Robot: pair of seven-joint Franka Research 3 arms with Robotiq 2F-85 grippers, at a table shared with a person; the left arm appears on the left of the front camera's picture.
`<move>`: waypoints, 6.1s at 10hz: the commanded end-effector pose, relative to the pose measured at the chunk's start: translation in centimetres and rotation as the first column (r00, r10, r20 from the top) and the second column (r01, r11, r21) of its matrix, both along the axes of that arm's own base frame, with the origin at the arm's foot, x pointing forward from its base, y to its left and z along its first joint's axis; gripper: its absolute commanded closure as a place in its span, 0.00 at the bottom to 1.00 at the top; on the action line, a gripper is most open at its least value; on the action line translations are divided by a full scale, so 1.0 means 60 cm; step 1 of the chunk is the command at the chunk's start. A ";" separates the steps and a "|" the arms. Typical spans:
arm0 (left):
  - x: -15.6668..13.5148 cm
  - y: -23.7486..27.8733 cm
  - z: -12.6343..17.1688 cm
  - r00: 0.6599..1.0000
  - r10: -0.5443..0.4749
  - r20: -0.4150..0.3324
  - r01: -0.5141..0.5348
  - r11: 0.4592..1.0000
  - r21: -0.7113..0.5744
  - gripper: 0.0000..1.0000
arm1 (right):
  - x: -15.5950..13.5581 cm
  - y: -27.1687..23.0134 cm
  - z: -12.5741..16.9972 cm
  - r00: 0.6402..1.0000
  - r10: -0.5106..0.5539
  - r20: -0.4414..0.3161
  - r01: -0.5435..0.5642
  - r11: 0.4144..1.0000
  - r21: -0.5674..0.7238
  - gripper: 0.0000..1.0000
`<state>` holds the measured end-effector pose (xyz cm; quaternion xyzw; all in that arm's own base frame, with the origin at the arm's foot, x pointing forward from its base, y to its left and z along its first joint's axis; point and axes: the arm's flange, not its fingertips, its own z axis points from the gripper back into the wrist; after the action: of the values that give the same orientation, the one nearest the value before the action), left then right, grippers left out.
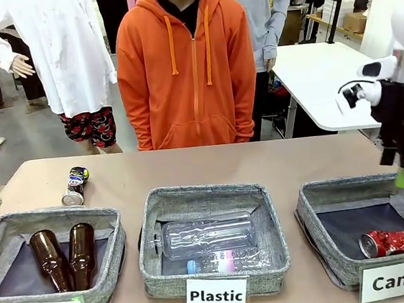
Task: Sort the can waste into the basket.
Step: Pick up the can waste from the table and place it in the right Fabric basket.
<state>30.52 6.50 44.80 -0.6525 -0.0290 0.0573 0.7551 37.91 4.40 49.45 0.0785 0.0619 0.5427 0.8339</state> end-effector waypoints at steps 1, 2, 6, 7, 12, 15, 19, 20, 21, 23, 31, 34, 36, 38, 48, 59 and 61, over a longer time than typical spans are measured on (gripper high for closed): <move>-0.004 0.002 0.004 1.000 -0.004 -0.013 0.004 1.000 -0.001 0.00 | 0.027 0.010 0.019 0.853 -0.515 -0.088 0.514 0.798 0.315 0.00; -0.004 0.002 0.004 1.000 -0.004 -0.013 0.004 1.000 -0.001 0.00 | 0.035 -0.001 0.039 0.558 -0.804 -0.206 0.705 0.329 0.628 0.00; -0.004 0.002 0.004 1.000 -0.004 -0.013 0.004 1.000 -0.001 0.00 | 0.023 -0.093 0.036 0.055 -0.652 -0.756 0.533 -0.621 0.574 0.00; -0.004 0.002 0.004 1.000 -0.004 -0.013 0.004 1.000 -0.001 0.00 | 0.024 -0.106 0.021 0.023 -0.605 -0.796 0.531 -0.667 0.522 0.00; -0.004 0.002 0.004 1.000 -0.004 -0.013 0.004 1.000 -0.001 0.00 | 0.033 -0.121 0.040 0.584 -0.665 -0.465 0.809 0.432 0.399 0.00; -0.004 0.002 0.004 1.000 -0.004 -0.013 0.004 1.000 -0.001 0.00 | 0.033 -0.121 0.040 0.584 -0.665 -0.465 0.809 0.432 0.399 0.00; -0.004 0.002 0.004 1.000 -0.004 -0.013 0.004 1.000 -0.001 0.00 | 0.033 -0.121 0.040 0.584 -0.665 -0.465 0.809 0.432 0.399 0.00; -0.004 0.002 0.004 1.000 -0.004 -0.013 0.004 1.000 -0.001 0.00 | 0.033 -0.121 0.040 0.584 -0.665 -0.465 0.809 0.432 0.399 0.00; -0.004 0.002 0.004 1.000 -0.004 -0.013 0.004 1.000 -0.001 0.00 | 0.033 -0.121 0.040 0.584 -0.665 -0.465 0.809 0.432 0.399 0.00; 0.024 -0.022 0.037 1.000 0.003 0.007 -0.004 0.982 0.188 0.00 | 0.033 -0.121 0.040 0.584 -0.665 -0.465 0.809 0.432 0.399 0.00; 0.239 -0.222 0.037 0.891 -0.407 0.202 -0.291 -0.170 0.941 0.00 | 0.033 -0.121 0.040 0.584 -0.665 -0.465 0.809 0.432 0.399 0.00; 0.263 -0.230 0.046 0.883 -0.458 0.101 0.019 0.250 0.968 0.00 | 0.033 -0.121 0.040 0.584 -0.665 -0.465 0.809 0.432 0.399 0.00; 0.263 -0.230 0.046 0.883 -0.458 0.101 0.019 0.250 0.968 0.00 | 0.033 -0.121 0.040 0.584 -0.665 -0.465 0.809 0.432 0.399 0.00; 0.291 -0.237 0.023 0.931 -0.345 0.120 -0.057 0.186 0.981 0.00 | 0.033 -0.121 0.040 0.584 -0.665 -0.465 0.809 0.432 0.399 0.00; 0.497 -0.220 -0.191 0.995 0.056 0.081 -0.086 0.097 0.992 0.00 | 0.033 -0.121 0.040 0.584 -0.665 -0.465 0.809 0.432 0.399 0.00; 0.489 -0.208 -0.205 0.997 0.003 0.074 -0.074 0.079 0.994 0.85 | 0.033 -0.121 0.040 0.584 -0.665 -0.465 0.809 0.432 0.399 0.00; 0.468 -0.203 -0.179 0.991 -0.007 0.137 -0.136 0.073 0.988 1.00 | 0.033 -0.121 0.040 0.584 -0.665 -0.465 0.809 0.432 0.399 0.00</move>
<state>60.17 -6.12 33.14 0.0220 -0.1027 0.0304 0.9940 39.82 -2.46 51.66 0.4121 -0.0450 0.0859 0.9059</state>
